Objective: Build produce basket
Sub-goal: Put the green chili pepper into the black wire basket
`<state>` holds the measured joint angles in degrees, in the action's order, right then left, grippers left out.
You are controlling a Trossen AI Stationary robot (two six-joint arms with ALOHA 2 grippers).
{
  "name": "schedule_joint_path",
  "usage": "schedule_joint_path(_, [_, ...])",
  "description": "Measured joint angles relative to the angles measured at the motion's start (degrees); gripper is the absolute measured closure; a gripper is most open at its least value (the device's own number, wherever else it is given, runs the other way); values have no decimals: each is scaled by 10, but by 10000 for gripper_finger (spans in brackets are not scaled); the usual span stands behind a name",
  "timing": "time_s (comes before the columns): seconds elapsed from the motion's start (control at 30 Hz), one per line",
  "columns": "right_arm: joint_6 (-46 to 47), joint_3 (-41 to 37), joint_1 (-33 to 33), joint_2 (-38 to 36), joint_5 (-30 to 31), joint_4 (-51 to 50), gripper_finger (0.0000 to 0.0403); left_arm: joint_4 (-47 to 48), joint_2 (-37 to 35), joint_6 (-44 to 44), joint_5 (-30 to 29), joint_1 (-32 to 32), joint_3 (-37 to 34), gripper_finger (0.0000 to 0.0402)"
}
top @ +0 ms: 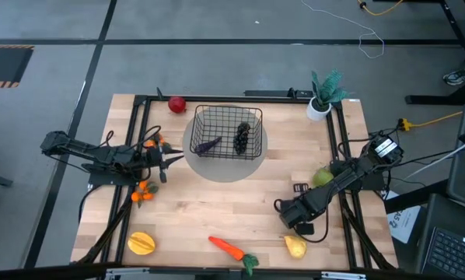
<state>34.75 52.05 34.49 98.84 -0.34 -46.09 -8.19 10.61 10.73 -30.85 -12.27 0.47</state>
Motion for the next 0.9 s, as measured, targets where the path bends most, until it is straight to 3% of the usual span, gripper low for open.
schedule_joint_path(0.1, [86, 3, -4, 0, 2, -2, 360, 0, 0, 3, 0, 0, 0, 337])
schedule_joint_path(0.27, [219, 24, -17, 4, -3, -11, 361, 0, 0, 4, 0, 0, 0, 337])
schedule_joint_path(0.4, [319, 59, -30, 4, 32, 11, 361, 0, 0, 4, 0, 0, 0, 337])
schedule_joint_path(0.5, [370, 89, -37, 5, 86, 3, 361, 0, 0, 4, 0, 0, 0, 337])
schedule_joint_path(0.7, [354, 185, -55, 3, 211, 22, 362, 0, 0, 4, 0, 0, 0, 337])
schedule_joint_path(0.9, [280, 288, -84, 2, 461, 51, 362, 0, 0, 5, 0, 0, 0, 337])
